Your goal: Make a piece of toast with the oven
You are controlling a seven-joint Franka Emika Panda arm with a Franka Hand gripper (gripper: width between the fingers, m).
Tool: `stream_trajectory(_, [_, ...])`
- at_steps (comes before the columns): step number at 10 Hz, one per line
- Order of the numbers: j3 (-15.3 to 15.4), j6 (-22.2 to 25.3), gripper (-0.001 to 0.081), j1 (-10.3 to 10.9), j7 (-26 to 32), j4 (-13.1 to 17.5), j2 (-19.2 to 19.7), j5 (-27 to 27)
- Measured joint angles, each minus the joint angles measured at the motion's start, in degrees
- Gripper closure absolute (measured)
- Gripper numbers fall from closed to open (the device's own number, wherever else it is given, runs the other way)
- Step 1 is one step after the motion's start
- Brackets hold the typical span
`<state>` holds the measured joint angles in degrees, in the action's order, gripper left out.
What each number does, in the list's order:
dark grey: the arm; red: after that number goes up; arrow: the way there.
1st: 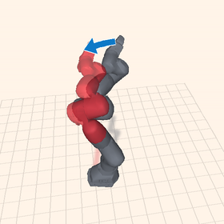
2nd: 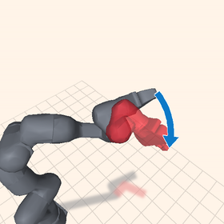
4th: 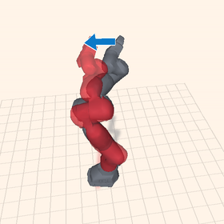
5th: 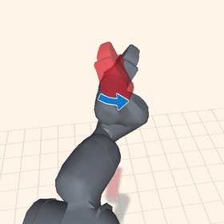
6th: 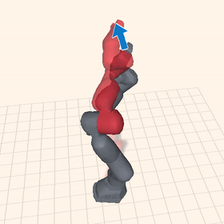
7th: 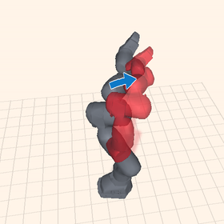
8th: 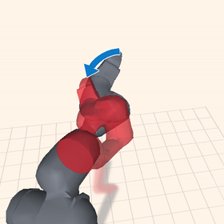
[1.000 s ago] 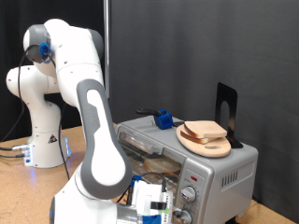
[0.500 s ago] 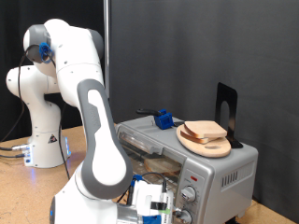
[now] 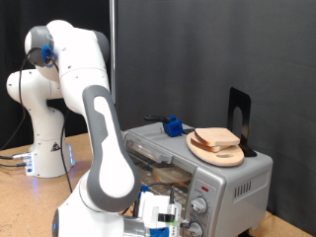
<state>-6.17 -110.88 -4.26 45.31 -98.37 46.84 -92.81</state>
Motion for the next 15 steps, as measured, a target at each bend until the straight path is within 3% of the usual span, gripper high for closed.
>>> stream_trajectory(9, [0.1,0.6,0.0011,-1.0,0.0,0.4,-0.7,-5.5])
stream_trajectory(15, [-0.1,-0.7,0.0011,-0.5,-5.2,3.0,0.0,-2.1])
